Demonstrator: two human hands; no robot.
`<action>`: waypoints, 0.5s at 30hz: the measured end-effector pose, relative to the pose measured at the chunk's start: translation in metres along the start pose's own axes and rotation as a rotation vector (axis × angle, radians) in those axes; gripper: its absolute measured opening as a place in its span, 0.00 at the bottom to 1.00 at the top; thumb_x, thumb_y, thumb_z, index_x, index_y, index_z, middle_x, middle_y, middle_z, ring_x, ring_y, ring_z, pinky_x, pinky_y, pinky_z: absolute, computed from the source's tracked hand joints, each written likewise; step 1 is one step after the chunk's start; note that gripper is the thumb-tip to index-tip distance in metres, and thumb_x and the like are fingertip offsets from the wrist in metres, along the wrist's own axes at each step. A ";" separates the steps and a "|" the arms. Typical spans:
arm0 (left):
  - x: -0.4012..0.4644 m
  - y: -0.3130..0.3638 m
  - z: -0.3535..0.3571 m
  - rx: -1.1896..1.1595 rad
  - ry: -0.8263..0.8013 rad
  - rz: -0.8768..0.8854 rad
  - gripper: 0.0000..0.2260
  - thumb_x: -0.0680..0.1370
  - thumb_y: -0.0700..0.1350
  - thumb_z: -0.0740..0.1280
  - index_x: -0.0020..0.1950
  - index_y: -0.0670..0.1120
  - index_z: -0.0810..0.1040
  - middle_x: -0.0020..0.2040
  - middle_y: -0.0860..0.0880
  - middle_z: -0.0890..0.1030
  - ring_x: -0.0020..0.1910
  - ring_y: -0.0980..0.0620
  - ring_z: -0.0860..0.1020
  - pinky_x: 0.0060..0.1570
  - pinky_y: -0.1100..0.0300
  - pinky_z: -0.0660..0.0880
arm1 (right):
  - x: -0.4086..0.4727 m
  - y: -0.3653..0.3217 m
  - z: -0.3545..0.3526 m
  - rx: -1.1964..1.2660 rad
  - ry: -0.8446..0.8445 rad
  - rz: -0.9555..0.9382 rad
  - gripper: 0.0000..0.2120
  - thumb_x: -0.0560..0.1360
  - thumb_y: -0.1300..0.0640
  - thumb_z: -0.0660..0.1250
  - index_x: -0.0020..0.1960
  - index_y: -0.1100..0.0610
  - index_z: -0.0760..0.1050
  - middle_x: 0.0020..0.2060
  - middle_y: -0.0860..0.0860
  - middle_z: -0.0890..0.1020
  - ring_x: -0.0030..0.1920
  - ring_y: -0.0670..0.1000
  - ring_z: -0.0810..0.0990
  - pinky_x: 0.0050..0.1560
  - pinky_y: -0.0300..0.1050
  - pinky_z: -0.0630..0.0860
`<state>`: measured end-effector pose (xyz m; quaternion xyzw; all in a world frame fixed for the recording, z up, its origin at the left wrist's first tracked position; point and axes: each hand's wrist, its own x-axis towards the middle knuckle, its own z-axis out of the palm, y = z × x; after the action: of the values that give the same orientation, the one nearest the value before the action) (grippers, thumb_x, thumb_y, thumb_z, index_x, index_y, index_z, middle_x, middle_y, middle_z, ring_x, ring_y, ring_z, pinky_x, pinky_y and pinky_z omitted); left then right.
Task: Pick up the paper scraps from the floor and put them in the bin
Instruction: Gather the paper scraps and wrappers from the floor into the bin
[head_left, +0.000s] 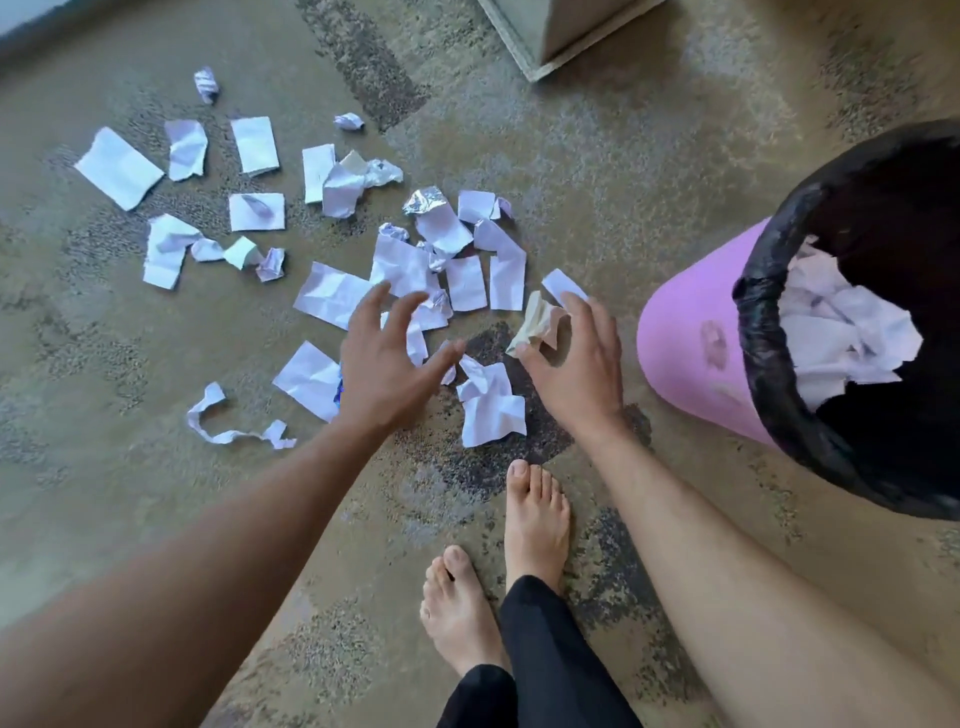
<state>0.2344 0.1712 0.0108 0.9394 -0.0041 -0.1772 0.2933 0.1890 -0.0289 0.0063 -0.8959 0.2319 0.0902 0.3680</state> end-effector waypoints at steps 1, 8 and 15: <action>0.015 -0.008 0.005 0.053 -0.001 0.025 0.33 0.70 0.69 0.64 0.70 0.53 0.71 0.76 0.44 0.62 0.75 0.44 0.61 0.70 0.47 0.61 | 0.013 0.003 0.010 -0.025 0.003 -0.016 0.32 0.71 0.49 0.72 0.71 0.52 0.66 0.69 0.53 0.68 0.67 0.58 0.68 0.66 0.51 0.68; 0.110 -0.056 0.035 0.067 0.086 -0.008 0.35 0.70 0.69 0.63 0.72 0.53 0.68 0.78 0.42 0.59 0.77 0.42 0.57 0.74 0.45 0.57 | 0.113 -0.001 0.074 -0.168 -0.086 -0.135 0.31 0.75 0.42 0.66 0.75 0.46 0.62 0.77 0.53 0.57 0.75 0.59 0.58 0.71 0.56 0.60; 0.165 -0.063 0.050 0.019 0.075 0.028 0.38 0.67 0.69 0.61 0.76 0.58 0.63 0.80 0.49 0.56 0.79 0.44 0.53 0.74 0.41 0.54 | 0.167 -0.017 0.107 -0.413 -0.206 -0.246 0.37 0.75 0.36 0.63 0.78 0.42 0.51 0.80 0.50 0.45 0.79 0.57 0.45 0.74 0.65 0.47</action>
<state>0.3660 0.1778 -0.1164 0.9481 -0.0079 -0.1377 0.2866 0.3441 -0.0020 -0.1149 -0.9596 0.0592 0.1811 0.2070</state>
